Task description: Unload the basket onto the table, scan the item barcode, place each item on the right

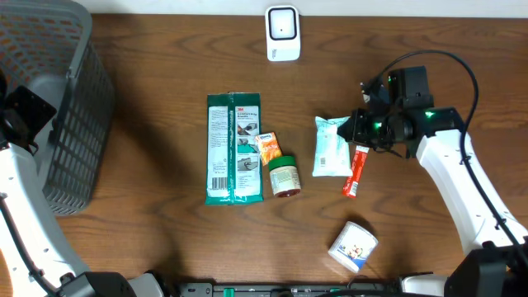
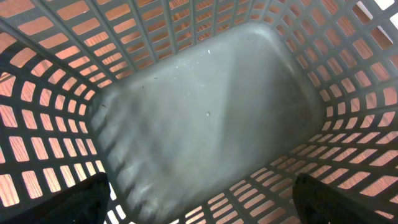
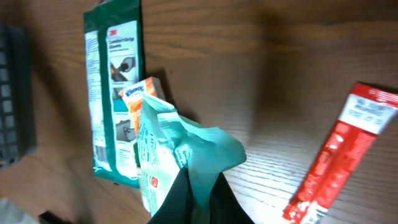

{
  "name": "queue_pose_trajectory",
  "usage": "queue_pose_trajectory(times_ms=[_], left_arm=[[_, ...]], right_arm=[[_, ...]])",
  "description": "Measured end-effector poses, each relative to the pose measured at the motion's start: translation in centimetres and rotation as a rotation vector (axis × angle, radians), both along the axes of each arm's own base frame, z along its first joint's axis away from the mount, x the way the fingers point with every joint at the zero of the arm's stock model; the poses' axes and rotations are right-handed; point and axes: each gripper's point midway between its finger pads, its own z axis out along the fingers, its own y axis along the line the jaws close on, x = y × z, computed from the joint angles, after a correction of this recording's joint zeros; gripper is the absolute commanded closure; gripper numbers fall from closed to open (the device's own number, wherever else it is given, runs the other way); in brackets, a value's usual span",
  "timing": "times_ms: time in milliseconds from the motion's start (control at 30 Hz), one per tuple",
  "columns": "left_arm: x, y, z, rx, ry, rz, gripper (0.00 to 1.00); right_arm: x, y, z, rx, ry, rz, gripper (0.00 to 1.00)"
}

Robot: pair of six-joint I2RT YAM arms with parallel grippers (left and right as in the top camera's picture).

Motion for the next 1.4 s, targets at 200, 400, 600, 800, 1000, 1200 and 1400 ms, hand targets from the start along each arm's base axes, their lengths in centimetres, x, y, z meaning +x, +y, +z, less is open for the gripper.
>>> queue_pose_trajectory(times_ms=[200,400,600,800,1000,1200,1400], left_arm=[[0.0,0.0,0.0,0.000,0.000,0.000,0.07],[0.0,0.0,0.0,0.000,0.000,0.000,0.07],[0.0,0.0,0.0,0.000,0.000,0.000,0.06],[0.0,0.0,0.0,0.000,0.000,0.000,0.07],[0.0,0.0,0.0,0.000,0.001,0.000,0.06],[0.0,0.0,0.0,0.000,0.000,0.000,0.07],[0.0,0.0,0.0,0.000,0.000,0.000,0.07]], right_arm=[[0.1,-0.2,1.2,-0.062,-0.009,0.005,0.99],[0.3,-0.3,2.6,-0.100,-0.029,0.009,0.99],[-0.1,-0.5,2.4,-0.116,-0.016,0.016,0.99],[-0.1,-0.5,2.5,-0.124,-0.031,0.047,0.99],[-0.1,0.1,2.8,-0.080,-0.041,0.078,0.99],[-0.2,0.3,2.9,-0.064,-0.040,0.084,0.99],[0.0,0.4,3.1,-0.067,-0.061,0.112,0.99]])
